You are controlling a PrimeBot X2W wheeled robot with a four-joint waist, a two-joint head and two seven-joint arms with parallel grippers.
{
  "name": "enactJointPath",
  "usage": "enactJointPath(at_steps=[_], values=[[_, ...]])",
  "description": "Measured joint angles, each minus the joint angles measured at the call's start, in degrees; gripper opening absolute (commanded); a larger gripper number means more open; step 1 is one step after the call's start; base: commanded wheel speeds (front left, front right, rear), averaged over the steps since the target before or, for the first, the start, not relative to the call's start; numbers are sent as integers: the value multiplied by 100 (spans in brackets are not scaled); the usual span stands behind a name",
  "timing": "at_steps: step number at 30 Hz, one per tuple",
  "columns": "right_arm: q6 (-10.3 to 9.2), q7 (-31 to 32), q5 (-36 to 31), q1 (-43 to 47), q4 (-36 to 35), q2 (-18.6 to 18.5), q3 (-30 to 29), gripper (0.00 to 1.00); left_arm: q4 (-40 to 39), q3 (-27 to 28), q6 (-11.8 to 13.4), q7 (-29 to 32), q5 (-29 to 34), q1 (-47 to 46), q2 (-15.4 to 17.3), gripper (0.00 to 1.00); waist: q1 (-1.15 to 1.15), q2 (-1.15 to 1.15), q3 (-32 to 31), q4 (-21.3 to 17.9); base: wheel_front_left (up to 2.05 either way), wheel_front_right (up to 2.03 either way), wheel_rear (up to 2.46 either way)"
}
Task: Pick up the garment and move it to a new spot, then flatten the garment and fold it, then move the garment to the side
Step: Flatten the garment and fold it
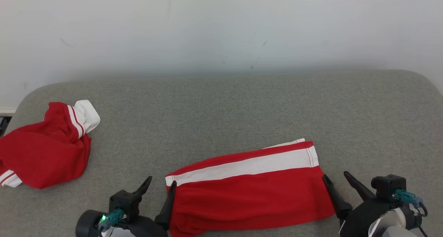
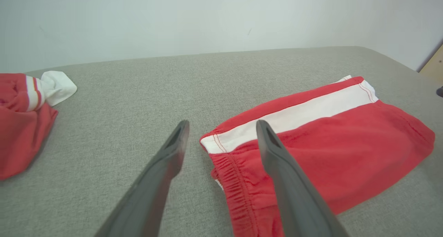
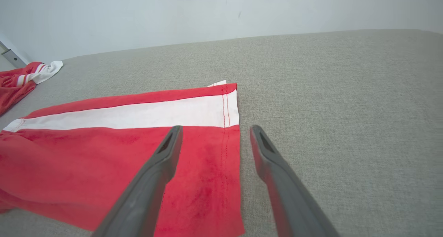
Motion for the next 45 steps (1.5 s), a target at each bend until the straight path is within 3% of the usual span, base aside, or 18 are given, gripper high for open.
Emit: enactJointPath(at_steps=[16, 29, 39, 45], values=[[-350, -12, -229, 238, -468, -244, -181, 100, -371, 653, 145, -148, 255, 619, 93, 100, 0, 0, -52, 53, 0, 0, 0], [-394, 44, -276, 244, -470, -237, -441, 100, -631, 1405, 149, -252, 454, 1002, -154, 100, 0, 0, -29, 137, 0, 0, 0], [-400, 51, -414, 308, -479, -172, -602, 100, -817, 1648, 149, -267, 686, 1061, -297, 100, 0, 0, 14, 96, 0, 0, 0], [-400, 396, -419, 84, -261, -132, -573, 100, -907, 1724, 151, -238, 766, 1113, -375, 100, 0, 0, 52, 109, 0, 0, 0]])
